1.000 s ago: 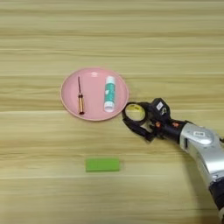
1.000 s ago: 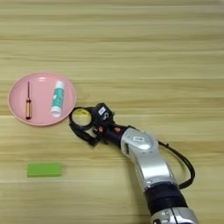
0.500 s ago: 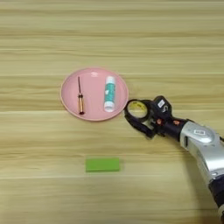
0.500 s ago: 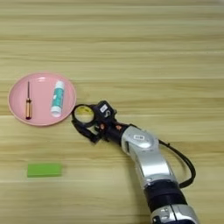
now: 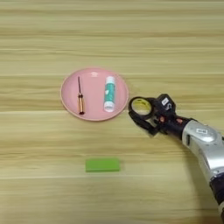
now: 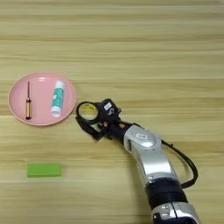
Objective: Move the objects on the table
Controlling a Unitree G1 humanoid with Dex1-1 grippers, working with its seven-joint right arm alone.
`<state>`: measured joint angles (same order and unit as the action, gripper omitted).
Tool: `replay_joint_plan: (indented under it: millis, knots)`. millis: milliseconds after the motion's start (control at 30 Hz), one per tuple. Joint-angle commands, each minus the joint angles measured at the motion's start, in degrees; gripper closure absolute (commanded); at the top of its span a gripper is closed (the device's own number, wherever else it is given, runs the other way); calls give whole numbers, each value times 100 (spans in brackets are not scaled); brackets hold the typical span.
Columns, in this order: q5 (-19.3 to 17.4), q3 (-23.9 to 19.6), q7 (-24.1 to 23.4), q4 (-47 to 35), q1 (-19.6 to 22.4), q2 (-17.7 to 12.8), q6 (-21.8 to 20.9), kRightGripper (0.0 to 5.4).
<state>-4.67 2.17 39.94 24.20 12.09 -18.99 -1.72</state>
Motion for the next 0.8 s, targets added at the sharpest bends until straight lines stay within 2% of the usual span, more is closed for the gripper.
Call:
replay_joint_plan:
  millis: [33, 800]
  knots:
    - [-22, -179, -225, -85, 339, -102, -89, 137]
    - [-148, -581, -513, 97, 502, 15, -518, 137]
